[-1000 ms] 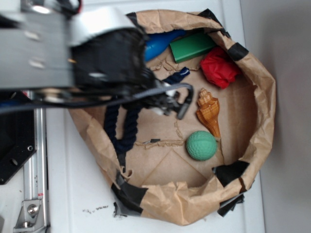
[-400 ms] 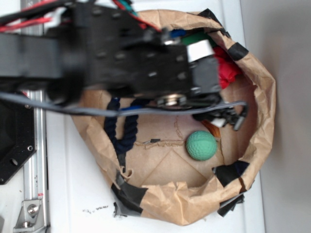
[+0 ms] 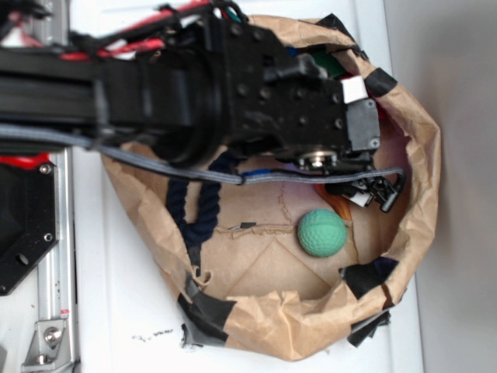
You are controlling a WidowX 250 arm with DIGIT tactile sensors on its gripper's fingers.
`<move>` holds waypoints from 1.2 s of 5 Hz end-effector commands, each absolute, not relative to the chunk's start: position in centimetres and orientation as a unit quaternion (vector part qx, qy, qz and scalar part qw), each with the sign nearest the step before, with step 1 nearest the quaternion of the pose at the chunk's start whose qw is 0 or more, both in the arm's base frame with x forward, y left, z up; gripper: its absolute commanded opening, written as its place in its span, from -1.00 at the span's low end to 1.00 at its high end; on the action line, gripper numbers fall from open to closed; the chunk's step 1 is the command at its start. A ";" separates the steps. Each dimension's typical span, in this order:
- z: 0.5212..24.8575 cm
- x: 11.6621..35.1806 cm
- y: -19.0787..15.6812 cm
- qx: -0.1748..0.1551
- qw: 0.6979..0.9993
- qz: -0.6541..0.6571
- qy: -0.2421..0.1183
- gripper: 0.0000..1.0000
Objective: Grab the shell.
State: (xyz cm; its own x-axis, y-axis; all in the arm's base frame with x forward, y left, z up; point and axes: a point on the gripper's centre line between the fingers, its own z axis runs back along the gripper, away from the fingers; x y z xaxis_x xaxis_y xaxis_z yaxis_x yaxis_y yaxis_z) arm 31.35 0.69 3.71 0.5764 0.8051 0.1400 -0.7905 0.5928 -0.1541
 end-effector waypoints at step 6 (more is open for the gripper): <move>17.0 28.0 3.8 -0.095 0.987 -0.004 -0.128 -1.00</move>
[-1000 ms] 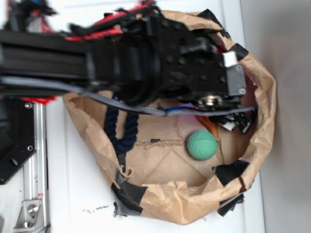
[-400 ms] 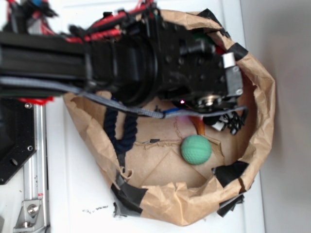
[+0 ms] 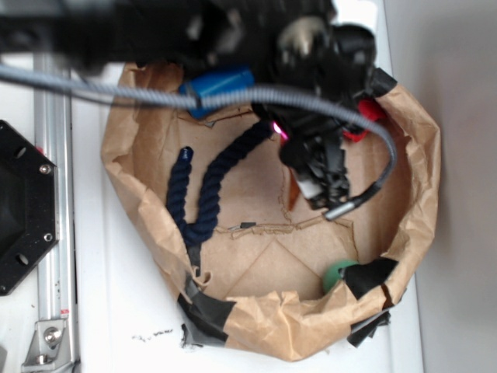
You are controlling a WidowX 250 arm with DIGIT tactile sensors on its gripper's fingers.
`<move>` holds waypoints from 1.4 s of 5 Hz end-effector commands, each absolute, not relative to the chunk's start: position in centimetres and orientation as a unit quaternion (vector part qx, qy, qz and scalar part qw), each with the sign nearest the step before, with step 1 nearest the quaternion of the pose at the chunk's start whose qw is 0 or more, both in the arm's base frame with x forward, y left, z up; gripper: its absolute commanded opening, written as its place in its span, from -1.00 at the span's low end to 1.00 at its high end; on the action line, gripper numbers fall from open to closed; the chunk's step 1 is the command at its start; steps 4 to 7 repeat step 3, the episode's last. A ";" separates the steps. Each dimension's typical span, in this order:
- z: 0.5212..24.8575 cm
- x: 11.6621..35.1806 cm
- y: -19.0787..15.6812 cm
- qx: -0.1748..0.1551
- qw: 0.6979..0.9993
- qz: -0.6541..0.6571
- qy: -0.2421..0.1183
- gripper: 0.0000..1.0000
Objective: Grab the shell.
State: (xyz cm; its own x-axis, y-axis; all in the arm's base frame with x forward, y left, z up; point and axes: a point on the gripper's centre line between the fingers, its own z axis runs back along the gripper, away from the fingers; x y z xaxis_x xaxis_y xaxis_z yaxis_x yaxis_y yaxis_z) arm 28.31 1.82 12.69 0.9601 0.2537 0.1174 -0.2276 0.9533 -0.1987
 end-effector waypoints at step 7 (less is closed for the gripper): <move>17.5 28.4 0.9 -0.038 0.984 -0.123 -0.121 -1.00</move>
